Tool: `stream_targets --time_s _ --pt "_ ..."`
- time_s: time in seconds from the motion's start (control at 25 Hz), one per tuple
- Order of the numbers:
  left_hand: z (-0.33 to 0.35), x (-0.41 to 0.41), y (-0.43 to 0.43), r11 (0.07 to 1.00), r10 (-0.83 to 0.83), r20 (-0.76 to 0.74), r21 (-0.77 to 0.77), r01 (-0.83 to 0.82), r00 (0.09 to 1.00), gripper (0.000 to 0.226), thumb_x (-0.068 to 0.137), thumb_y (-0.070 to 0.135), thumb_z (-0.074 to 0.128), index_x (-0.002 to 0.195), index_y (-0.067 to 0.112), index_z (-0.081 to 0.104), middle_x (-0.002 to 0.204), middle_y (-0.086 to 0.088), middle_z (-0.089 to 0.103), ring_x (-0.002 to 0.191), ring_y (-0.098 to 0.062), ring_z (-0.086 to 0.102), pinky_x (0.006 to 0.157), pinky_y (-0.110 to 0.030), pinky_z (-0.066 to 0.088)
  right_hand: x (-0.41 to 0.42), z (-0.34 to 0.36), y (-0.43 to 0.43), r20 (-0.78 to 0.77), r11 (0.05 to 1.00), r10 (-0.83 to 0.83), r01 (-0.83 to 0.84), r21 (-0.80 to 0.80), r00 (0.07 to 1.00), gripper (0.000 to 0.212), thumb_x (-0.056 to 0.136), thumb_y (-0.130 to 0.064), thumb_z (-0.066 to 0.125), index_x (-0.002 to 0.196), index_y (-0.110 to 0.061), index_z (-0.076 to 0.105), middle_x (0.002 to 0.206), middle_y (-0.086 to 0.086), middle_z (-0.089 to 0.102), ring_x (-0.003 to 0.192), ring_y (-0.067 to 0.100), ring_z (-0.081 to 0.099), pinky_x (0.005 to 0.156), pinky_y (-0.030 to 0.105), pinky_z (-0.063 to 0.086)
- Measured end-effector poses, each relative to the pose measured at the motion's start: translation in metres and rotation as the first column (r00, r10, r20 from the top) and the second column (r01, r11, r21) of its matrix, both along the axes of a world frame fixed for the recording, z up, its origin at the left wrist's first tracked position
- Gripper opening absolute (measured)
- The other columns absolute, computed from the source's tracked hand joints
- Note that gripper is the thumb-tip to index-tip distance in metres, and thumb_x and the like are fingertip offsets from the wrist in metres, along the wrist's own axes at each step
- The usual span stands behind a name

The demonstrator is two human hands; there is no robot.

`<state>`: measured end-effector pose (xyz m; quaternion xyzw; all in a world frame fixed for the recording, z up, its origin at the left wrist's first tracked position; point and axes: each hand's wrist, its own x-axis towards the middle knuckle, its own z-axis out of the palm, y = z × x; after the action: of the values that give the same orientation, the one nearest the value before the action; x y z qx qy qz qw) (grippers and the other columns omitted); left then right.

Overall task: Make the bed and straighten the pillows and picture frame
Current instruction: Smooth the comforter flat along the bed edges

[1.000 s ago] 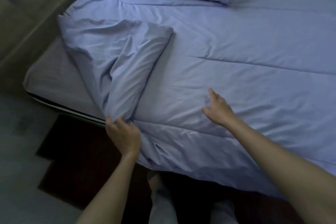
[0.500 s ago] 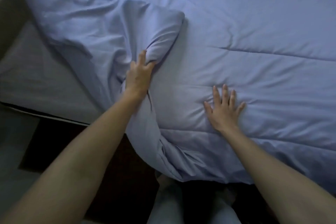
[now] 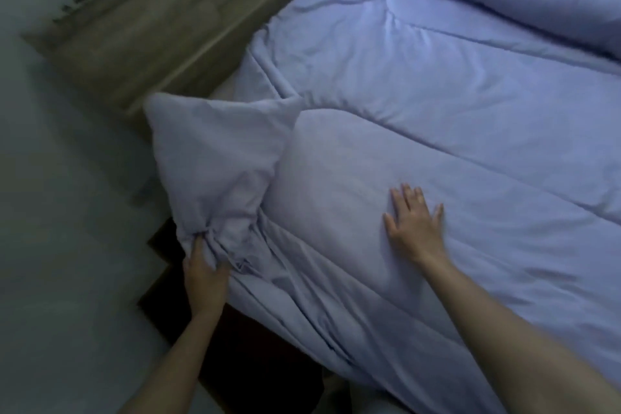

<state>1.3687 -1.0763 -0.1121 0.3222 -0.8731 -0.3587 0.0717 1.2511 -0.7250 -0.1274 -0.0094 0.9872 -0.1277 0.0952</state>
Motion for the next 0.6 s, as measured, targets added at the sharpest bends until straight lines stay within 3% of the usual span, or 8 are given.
stream_targets --time_s 0.12,0.32,0.44,0.52,0.6 --pt "0.006 -0.001 -0.009 0.977 0.131 0.105 0.155 -0.146 0.986 0.070 0.087 0.006 0.059 0.147 0.028 0.030 0.143 -0.012 0.045 0.121 -0.033 0.049 0.101 -0.042 0.043 -0.024 0.006 -0.039 0.068 0.987 0.156 -0.157 0.012 0.985 0.064 0.096 -0.044 0.036 0.152 -0.020 0.016 0.162 0.000 0.010 0.148 0.020 0.010 0.113 0.058 0.012" --pt "0.003 -0.022 0.004 0.918 0.215 0.327 0.254 -0.305 0.920 0.062 0.092 0.020 0.054 0.148 0.022 0.026 0.139 -0.016 0.048 0.117 -0.035 0.051 0.096 -0.037 0.041 -0.049 0.014 -0.082 0.087 0.944 0.330 -0.329 -0.026 0.940 0.065 0.098 -0.042 0.034 0.152 -0.015 0.011 0.162 0.000 0.008 0.148 0.018 0.008 0.115 0.053 0.011" --pt "0.003 -0.039 -0.017 0.866 0.251 0.455 0.289 -0.409 0.854 0.059 0.092 0.022 0.052 0.145 0.010 0.029 0.139 -0.020 0.047 0.119 -0.035 0.050 0.103 -0.038 0.042 -0.073 0.026 -0.113 0.065 0.925 0.377 -0.372 -0.081 0.924 0.064 0.098 -0.040 0.034 0.152 -0.014 0.012 0.162 0.000 0.008 0.149 0.019 0.007 0.116 0.051 0.011" --pt "0.009 -0.066 -0.039 0.882 0.281 0.442 0.232 -0.411 0.852 0.056 0.091 0.024 0.053 0.141 0.006 0.037 0.135 -0.020 0.051 0.116 -0.035 0.054 0.101 -0.041 0.046 -0.093 0.033 -0.136 0.078 0.930 0.363 -0.355 -0.095 0.929 0.064 0.098 -0.041 0.033 0.152 -0.014 0.012 0.162 0.001 0.006 0.149 0.020 0.006 0.115 0.051 0.012" --pt "0.019 -0.102 -0.061 0.949 0.225 0.344 0.134 -0.284 0.912 0.054 0.089 0.026 0.055 0.139 0.009 0.042 0.132 -0.018 0.054 0.113 -0.033 0.056 0.096 -0.038 0.048 -0.112 0.033 -0.154 0.106 0.940 0.339 -0.332 -0.083 0.935 0.064 0.098 -0.041 0.034 0.152 -0.014 0.011 0.162 0.001 0.007 0.149 0.020 0.007 0.114 0.052 0.014"
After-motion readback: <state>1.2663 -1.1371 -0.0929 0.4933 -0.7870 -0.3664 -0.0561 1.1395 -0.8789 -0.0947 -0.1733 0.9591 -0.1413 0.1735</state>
